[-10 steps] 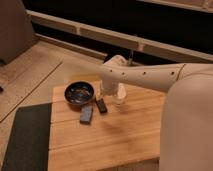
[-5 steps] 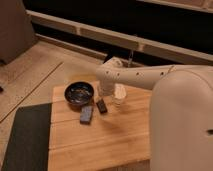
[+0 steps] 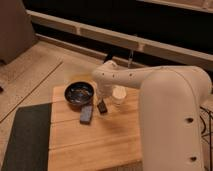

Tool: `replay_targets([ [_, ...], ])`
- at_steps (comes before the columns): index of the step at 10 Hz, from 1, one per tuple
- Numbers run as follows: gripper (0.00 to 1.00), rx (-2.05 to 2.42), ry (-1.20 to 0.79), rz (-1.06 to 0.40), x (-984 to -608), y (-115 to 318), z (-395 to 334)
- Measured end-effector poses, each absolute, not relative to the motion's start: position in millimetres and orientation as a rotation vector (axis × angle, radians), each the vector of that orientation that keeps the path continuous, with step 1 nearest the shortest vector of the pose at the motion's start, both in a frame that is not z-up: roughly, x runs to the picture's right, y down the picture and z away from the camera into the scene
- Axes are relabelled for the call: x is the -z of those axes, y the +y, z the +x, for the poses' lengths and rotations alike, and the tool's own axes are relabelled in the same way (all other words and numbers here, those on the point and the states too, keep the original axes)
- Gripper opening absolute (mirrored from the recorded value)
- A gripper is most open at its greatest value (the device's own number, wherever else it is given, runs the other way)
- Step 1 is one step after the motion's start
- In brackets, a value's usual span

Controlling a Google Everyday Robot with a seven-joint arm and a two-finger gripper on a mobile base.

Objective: Place the eraser on the white sponge

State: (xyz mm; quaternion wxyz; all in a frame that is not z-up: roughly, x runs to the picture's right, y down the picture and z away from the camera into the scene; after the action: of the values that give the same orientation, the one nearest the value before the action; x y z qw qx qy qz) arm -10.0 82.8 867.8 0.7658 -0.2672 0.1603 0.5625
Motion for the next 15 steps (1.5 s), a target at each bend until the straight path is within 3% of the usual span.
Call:
replay_targets([
  [15, 0.65, -1.181, 0.348, -0.589, -893.1, 92.3, -9.9],
])
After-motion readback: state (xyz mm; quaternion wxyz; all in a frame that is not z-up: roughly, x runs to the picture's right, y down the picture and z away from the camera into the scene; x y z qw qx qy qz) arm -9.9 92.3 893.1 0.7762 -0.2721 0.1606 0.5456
